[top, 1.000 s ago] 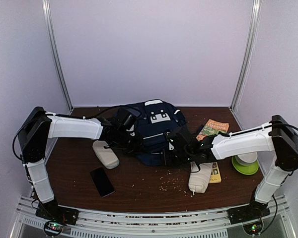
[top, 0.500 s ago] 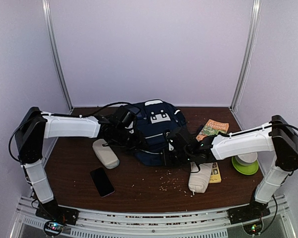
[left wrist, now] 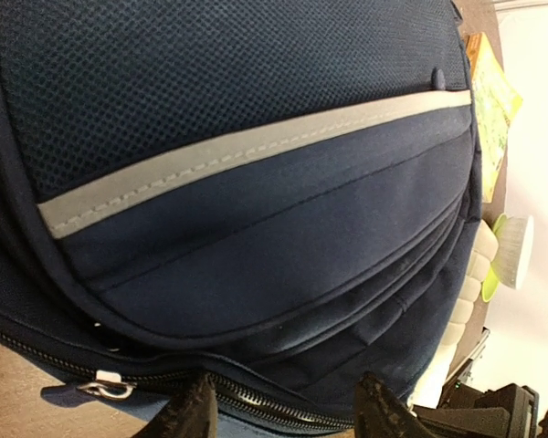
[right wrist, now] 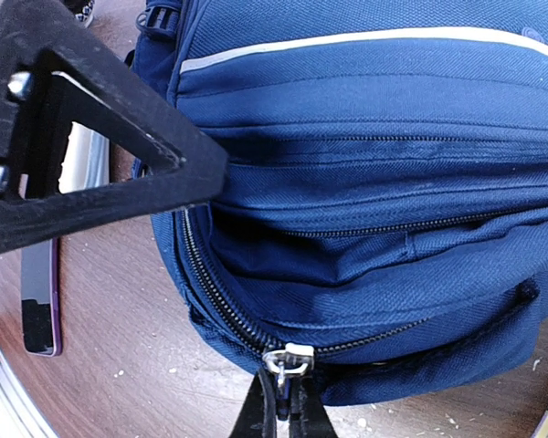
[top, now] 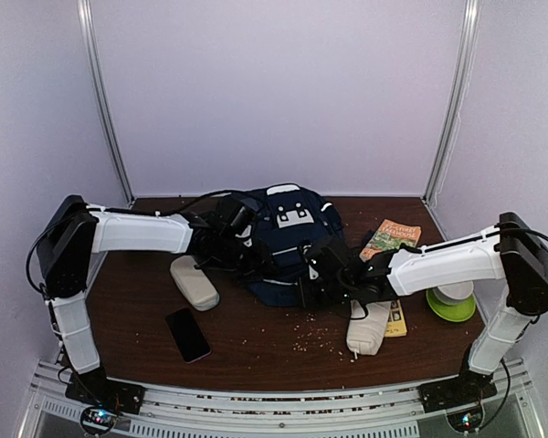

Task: Pack the student bag
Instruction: Unzip the student bag at the center of the board.

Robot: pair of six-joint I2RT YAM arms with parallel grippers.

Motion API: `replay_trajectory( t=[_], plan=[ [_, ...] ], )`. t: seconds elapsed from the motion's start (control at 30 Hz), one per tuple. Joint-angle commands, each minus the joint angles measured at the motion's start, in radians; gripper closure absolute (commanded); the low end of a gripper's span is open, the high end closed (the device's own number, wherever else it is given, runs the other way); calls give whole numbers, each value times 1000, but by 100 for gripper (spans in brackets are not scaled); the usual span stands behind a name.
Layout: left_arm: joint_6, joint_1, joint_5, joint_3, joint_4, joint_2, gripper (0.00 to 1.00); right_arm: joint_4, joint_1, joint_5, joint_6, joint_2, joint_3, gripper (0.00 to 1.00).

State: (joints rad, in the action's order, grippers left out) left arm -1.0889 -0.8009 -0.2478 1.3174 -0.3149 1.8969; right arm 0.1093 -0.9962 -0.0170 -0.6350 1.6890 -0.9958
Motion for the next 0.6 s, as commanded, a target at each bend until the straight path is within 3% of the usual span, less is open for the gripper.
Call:
replay_trajectory(
  t=[0.0,0.4,0.5,0.57],
  plan=[
    [-24,-11,-47,-6,52,26,46,12,-23,-40,37,-13,-36,100],
    [-76,-21,-109,-44,102,7,37,34,-32,-96,75,-5,-43,100],
    [-77,-22,-107,-42,101,25,38,35,-37,-97,80,-4,-47,100],
    [-78,-22,-117,-37,109,43,44,37,-44,-98,81,-3,-52,100]
  ],
)
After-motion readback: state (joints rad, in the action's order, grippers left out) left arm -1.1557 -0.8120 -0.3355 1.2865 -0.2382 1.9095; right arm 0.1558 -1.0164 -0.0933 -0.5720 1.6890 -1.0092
